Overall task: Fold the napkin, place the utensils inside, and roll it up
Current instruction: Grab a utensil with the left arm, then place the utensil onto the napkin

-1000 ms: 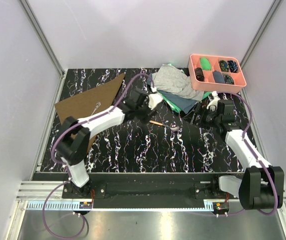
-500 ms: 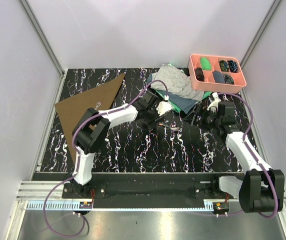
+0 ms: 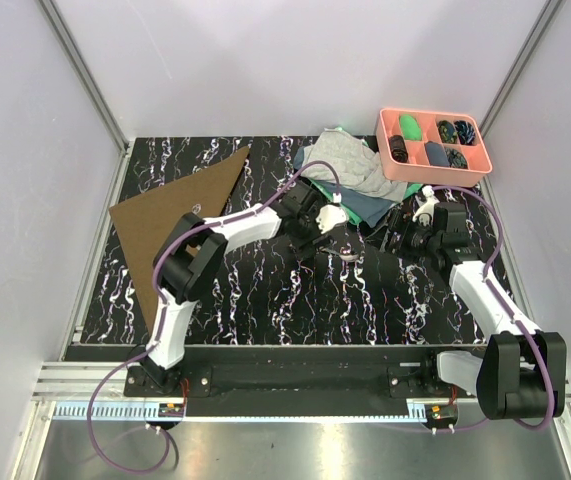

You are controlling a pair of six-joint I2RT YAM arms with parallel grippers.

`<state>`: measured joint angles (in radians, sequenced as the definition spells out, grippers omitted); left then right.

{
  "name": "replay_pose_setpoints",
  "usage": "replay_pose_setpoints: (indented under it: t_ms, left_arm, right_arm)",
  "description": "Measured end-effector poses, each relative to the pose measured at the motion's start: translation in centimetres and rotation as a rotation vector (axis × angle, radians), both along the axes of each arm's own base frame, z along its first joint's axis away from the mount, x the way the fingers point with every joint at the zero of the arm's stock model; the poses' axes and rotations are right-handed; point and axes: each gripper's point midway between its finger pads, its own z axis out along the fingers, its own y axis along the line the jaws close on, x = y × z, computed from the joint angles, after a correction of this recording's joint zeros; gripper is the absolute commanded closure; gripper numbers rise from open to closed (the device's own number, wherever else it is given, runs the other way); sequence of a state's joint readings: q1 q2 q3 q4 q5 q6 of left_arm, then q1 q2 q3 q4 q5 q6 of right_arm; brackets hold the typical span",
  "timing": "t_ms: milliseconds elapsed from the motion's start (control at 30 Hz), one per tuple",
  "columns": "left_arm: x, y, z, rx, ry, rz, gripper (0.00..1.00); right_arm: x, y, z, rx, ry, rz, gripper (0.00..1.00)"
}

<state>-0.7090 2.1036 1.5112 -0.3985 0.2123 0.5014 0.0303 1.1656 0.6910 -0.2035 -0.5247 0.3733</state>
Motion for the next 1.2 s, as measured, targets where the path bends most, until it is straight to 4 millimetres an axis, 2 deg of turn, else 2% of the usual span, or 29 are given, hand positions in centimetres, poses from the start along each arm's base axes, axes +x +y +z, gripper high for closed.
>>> replay_pose_setpoints:
  t_ms: [100, 200, 233, 367, 533, 633, 833, 1033, 1133, 1200]
  left_arm:
    - [0.1, -0.4, -0.1, -0.004, 0.014, -0.008, 0.25]
    - [0.3, -0.9, -0.1, -0.009, 0.027, -0.014, 0.35]
    - [0.3, -1.0, -0.2, -0.009, 0.033, -0.016, 0.44]
    - [-0.1, -1.2, -0.4, -0.016, 0.059, -0.015, 0.63]
    - [-0.7, -1.3, -0.6, -0.025, 0.094, 0.003, 0.81]
    - [-1.0, -1.3, -0.6, -0.046, 0.100, 0.020, 0.99]
    - [-2.1, -0.8, -0.6, -0.095, 0.111, 0.087, 1.00]
    - [-5.2, 2.7, -0.5, -0.115, 0.183, 0.251, 1.00]
    - [-5.9, 6.4, -0.3, -0.119, 0.226, 0.394, 1.00]
    - [-5.3, 9.3, 0.3, -0.123, 0.233, 0.510, 1.00]
  right_arm:
    - [0.0, 0.0, 0.0, 0.000, 0.000, 0.000, 0.12]
    - [0.0, 0.0, 0.0, 0.000, 0.000, 0.000, 0.12]
    - [0.0, 0.0, 0.0, 0.000, 0.000, 0.000, 0.12]
    - [0.0, 0.0, 0.0, -0.001, 0.000, 0.000, 0.12]
    - [0.0, 0.0, 0.0, -0.002, -0.001, 0.001, 0.12]
    - [0.0, 0.0, 0.0, -0.002, -0.001, 0.001, 0.12]
    - [0.0, 0.0, -0.1, -0.002, 0.001, 0.001, 0.12]
    - [-0.1, 0.0, -0.3, -0.002, 0.005, 0.001, 0.12]
    - [-0.1, 0.0, -0.3, -0.002, 0.005, 0.001, 0.12]
    - [-0.1, 0.0, -0.3, -0.002, 0.005, 0.001, 0.12]
